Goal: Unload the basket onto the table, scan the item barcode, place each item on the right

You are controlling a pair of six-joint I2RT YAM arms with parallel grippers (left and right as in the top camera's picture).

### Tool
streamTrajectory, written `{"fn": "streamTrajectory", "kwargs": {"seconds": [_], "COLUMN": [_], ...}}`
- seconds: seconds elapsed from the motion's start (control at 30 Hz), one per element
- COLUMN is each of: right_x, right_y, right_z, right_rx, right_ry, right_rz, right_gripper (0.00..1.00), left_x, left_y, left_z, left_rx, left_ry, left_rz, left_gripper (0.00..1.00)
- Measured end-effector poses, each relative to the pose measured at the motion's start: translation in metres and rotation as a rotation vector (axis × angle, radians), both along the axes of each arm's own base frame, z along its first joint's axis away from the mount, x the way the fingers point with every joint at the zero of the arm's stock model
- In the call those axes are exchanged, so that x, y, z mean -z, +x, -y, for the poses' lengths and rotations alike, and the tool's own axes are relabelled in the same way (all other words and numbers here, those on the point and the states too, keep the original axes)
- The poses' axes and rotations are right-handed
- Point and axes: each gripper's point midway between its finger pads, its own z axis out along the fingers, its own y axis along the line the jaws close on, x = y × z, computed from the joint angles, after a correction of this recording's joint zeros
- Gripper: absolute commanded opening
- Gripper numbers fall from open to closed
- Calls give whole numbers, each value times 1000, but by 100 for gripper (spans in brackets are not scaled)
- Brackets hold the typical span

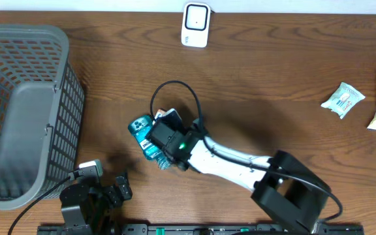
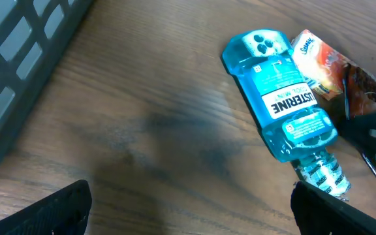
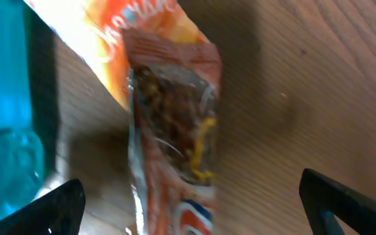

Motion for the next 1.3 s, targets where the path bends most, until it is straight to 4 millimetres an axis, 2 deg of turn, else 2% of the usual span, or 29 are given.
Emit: {"fn": "streamTrajectory", "kwargs": {"seconds": [0.1, 0.23, 0.63, 0.77, 1.07, 1.13, 1.17, 1.27, 1.3], "right_x": [4, 17, 11, 11, 10, 10, 10, 15, 17], "right_y": [-2, 1, 11, 13, 20, 19, 19, 17, 16], "right_z": [-5, -1, -1, 6, 35, 40, 42, 48, 48], "right_rx": [62, 146, 227, 255, 299, 297, 296, 280, 282], "right_ry": [32, 31, -90, -111, -188, -215, -223, -272, -274], "right_rz": [20, 42, 108, 98, 44, 35, 31, 15, 9], "right_gripper": [99, 99, 99, 99, 99, 92, 84, 41, 36], "left_x": [0, 0, 0, 0, 0, 0, 0, 0, 0], "left_y": [0, 0, 0, 0, 0, 0, 0, 0, 0], "left_z": [0, 0, 0, 0, 0, 0, 0, 0, 0], "left_rx": [0, 0, 0, 0, 0, 0, 0, 0, 0], "left_ry": [0, 0, 0, 0, 0, 0, 0, 0, 0], "left_rz": [0, 0, 0, 0, 0, 0, 0, 0, 0], "left_gripper": [98, 98, 98, 98, 98, 98, 98, 98, 98]}}
